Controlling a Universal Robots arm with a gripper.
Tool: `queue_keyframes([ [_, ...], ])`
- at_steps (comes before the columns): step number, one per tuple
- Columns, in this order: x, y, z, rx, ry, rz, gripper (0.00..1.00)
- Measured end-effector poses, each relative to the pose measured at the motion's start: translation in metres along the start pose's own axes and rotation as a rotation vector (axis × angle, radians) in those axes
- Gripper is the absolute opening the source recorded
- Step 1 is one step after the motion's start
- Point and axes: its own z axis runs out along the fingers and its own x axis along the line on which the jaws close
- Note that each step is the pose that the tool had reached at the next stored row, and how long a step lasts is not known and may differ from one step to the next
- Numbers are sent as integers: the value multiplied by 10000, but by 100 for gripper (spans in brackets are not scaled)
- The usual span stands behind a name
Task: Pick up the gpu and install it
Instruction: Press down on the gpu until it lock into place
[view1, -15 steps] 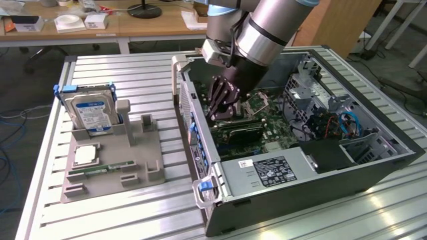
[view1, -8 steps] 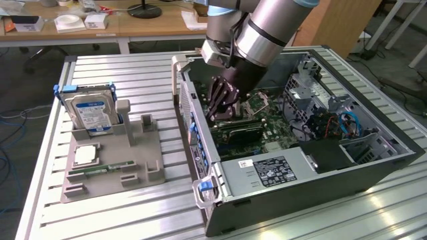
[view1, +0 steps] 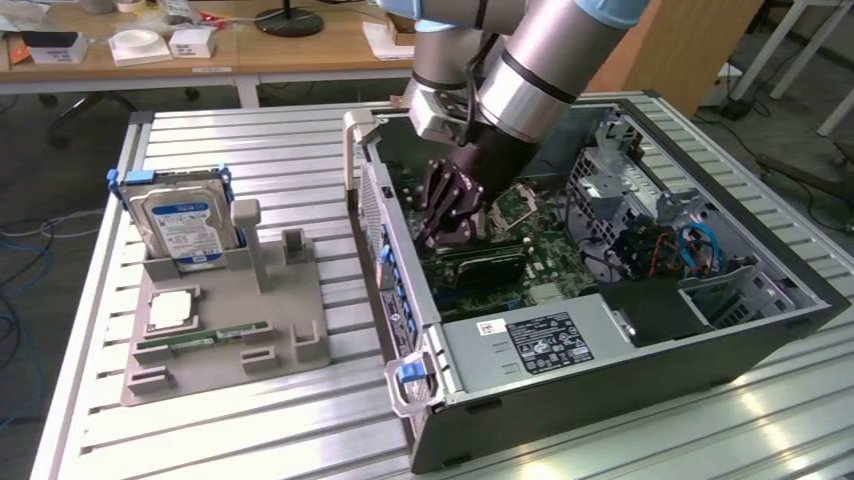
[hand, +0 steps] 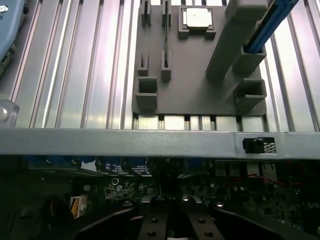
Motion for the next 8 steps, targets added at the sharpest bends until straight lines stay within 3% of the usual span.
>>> queue_keyframes([
  [8,90,-46,-13,-9,1,-1,10],
])
